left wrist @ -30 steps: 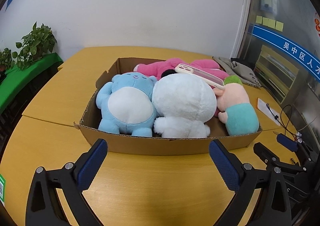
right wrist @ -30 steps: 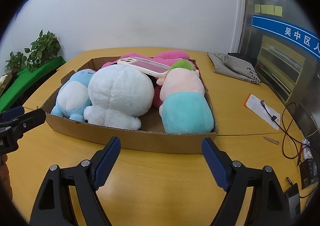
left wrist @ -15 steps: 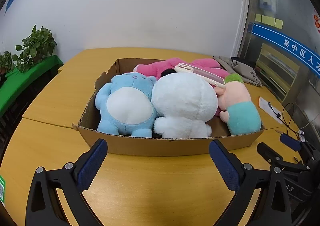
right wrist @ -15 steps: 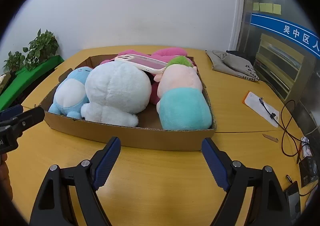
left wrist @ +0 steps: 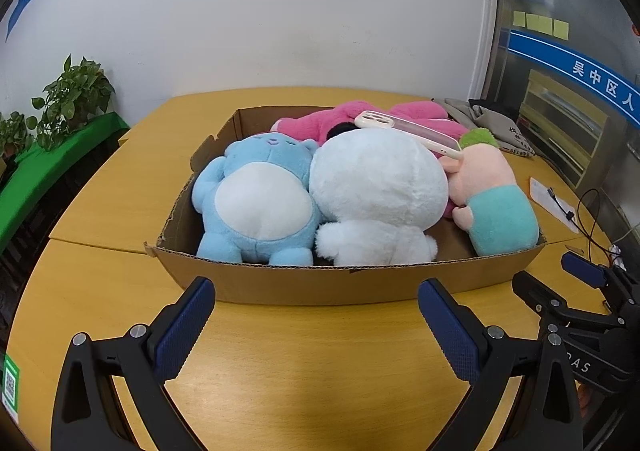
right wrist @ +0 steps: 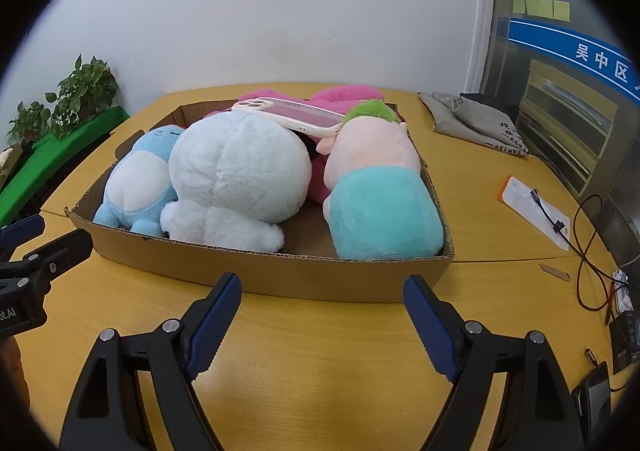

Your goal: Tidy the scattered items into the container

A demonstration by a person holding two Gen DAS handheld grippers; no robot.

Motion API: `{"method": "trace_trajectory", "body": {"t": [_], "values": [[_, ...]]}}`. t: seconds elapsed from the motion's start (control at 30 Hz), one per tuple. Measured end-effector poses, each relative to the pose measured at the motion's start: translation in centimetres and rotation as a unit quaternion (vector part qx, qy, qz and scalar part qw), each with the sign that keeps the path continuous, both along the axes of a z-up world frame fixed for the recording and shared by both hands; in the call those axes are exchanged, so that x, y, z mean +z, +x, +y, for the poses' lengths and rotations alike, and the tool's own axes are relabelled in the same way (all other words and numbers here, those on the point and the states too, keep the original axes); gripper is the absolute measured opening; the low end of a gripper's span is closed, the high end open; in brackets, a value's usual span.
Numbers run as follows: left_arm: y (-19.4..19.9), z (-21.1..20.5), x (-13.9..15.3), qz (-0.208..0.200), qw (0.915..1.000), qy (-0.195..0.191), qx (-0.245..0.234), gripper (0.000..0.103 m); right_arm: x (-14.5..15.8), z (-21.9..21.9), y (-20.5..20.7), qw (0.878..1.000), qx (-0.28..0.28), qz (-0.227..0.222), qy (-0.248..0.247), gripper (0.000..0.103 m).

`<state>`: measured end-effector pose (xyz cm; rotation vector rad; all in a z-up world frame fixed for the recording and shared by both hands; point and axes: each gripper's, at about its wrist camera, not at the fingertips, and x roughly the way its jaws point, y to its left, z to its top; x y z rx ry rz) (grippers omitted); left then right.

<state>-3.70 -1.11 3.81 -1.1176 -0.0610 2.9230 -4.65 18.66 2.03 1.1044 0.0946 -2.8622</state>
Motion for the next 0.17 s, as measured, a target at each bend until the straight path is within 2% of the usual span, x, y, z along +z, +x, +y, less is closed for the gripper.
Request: {"method": "trace_trajectory", "body": {"t": [0.17], "values": [[-0.25, 0.12, -0.24, -0.006, 0.9999, 0.008, 0.004, 0.103, -0.13, 0.7, -0.16, 1.0, -0.01, -0.001, -0.001, 0.083]]}}
